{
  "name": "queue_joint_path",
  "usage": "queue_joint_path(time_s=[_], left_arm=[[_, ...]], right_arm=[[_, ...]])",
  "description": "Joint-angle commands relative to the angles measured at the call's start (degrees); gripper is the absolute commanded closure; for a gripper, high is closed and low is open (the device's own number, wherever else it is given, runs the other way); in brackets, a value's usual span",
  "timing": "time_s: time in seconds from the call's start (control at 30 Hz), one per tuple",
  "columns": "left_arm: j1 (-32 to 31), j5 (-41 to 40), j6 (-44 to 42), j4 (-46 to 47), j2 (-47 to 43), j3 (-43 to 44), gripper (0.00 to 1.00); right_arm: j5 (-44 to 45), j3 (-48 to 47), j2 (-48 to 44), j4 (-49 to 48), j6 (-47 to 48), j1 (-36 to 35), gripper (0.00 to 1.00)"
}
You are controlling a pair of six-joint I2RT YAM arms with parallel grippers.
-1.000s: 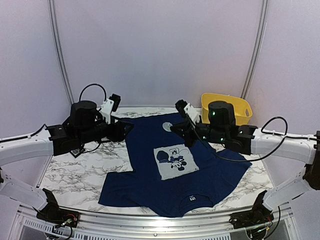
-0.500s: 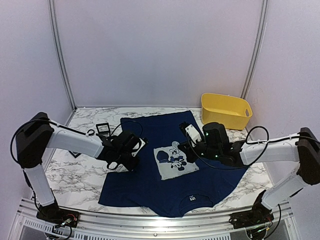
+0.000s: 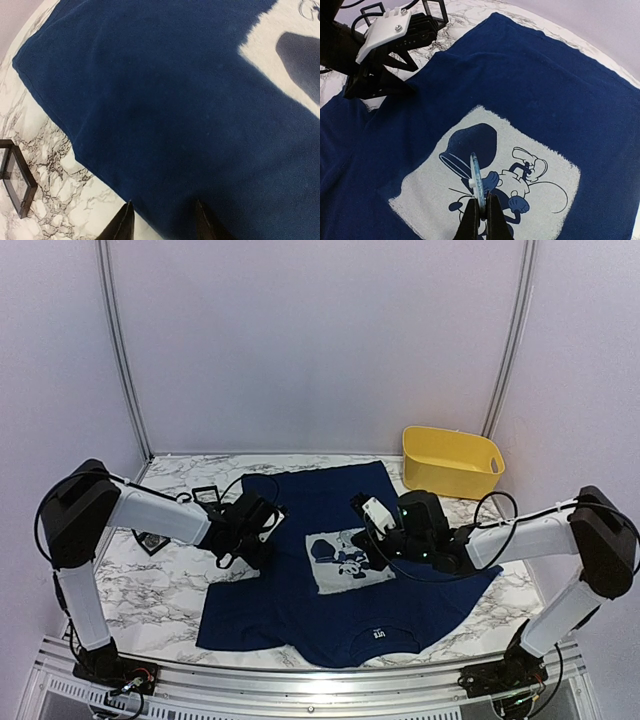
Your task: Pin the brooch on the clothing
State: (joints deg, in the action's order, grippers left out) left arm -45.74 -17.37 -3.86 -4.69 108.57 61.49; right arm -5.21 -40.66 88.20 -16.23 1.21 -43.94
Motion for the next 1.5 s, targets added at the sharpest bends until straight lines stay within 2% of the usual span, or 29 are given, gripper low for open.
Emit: queue_joint_path(time_s=[0.0, 0.1, 0.2, 0.3, 0.43, 0.7, 0.83, 1.03, 1.1, 1.2, 1.33, 1.37, 1.47], left_arm=[[-2.0, 5.9, -5.9, 10.2, -10.9, -9.5, 0.46], [-4.9, 15.0, -9.7, 20.6, -20.3, -18.5, 0.48], [-7.0, 20.1, -11.5, 21.2, -20.1, -20.7, 0.55], [-9.0, 20.7, -13.0, 21.0, -17.5, -21.7, 0.54], [-10.3, 21.4, -15.0, 22.0, -14.3, -19.9, 0.41], [-11.2, 25.7, -15.6, 21.7, -10.6, -17.9, 0.41], [-12.1, 25.3, -15.3, 21.4, -7.4, -16.4, 0.35], [-12.8, 22.4, -14.4, 20.9, -4.6, -13.2, 0.36], [-12.8, 21.9, -14.0, 20.7, -4.2, -12.6, 0.39], [-12.8, 21.8, -13.6, 20.0, -3.7, -12.9, 0.49], [-12.8, 23.2, -13.7, 18.9, -4.7, -13.8, 0.80], [-12.8, 23.6, -13.7, 18.8, -5.0, -14.1, 0.84], [-12.8, 23.9, -13.6, 18.3, -4.8, -14.3, 0.86]], right_arm=[[-1.4, -1.9, -0.5, -4.6, 6.6, -0.8, 1.00], [-1.9, -0.1, -0.9, -8.8, 10.5, -2.5, 1.00], [-2.6, 0.5, 0.2, -11.9, 12.2, -3.9, 1.00], [-3.0, 2.1, 1.7, -16.2, 12.2, -4.4, 1.00], [-2.6, 1.7, 3.6, -16.3, 13.4, -4.3, 1.00], [-3.1, 0.3, 5.3, -14.4, 12.1, -1.5, 1.00], [-3.1, 1.1, 5.2, -15.5, 12.8, -1.2, 1.00], [-3.3, 1.2, 5.5, -14.2, 12.4, -1.2, 1.00], [-3.7, 1.3, 5.4, -14.1, 12.0, -1.2, 1.00], [-3.6, 1.6, 5.1, -13.6, 12.0, -1.2, 1.00], [-4.1, 1.9, 4.6, -12.9, 12.0, -1.2, 1.00], [-4.2, 2.0, 4.6, -12.8, 12.1, -1.2, 1.00], [-4.3, 2.0, 4.4, -12.5, 12.3, -1.2, 1.00]])
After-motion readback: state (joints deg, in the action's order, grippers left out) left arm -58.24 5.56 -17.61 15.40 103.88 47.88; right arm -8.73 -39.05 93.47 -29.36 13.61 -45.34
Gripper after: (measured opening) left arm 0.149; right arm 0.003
